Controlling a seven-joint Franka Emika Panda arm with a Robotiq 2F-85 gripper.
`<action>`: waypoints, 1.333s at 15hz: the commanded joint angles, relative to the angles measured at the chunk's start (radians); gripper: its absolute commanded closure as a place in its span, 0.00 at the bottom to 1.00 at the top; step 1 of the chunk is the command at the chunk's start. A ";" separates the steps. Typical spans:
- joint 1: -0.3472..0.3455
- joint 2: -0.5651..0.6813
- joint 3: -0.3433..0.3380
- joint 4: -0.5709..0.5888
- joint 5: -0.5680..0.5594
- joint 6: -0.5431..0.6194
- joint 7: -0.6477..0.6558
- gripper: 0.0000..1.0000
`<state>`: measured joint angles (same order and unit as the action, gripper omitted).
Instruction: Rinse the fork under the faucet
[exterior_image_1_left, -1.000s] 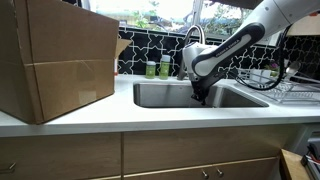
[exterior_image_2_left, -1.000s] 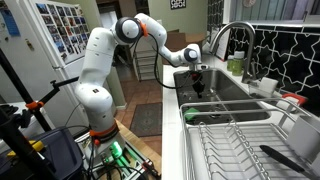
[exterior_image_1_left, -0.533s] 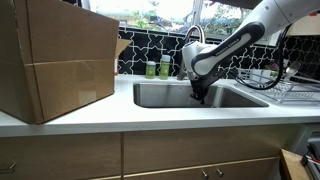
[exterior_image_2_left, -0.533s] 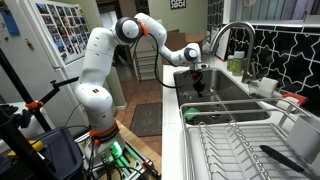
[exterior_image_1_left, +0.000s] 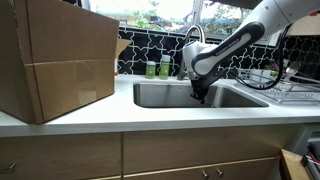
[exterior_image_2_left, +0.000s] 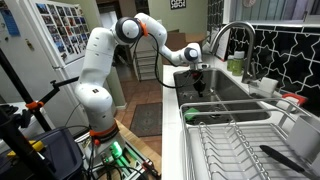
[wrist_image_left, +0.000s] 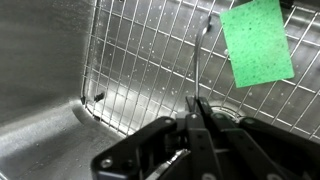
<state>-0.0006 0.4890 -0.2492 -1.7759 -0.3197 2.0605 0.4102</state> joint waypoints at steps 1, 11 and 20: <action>-0.020 -0.008 0.015 -0.005 -0.002 0.023 -0.007 0.99; -0.023 -0.007 0.018 0.000 0.004 0.040 -0.011 0.99; -0.029 -0.011 0.015 -0.004 0.005 0.089 -0.009 0.99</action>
<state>-0.0099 0.4890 -0.2451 -1.7661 -0.3184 2.1184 0.4102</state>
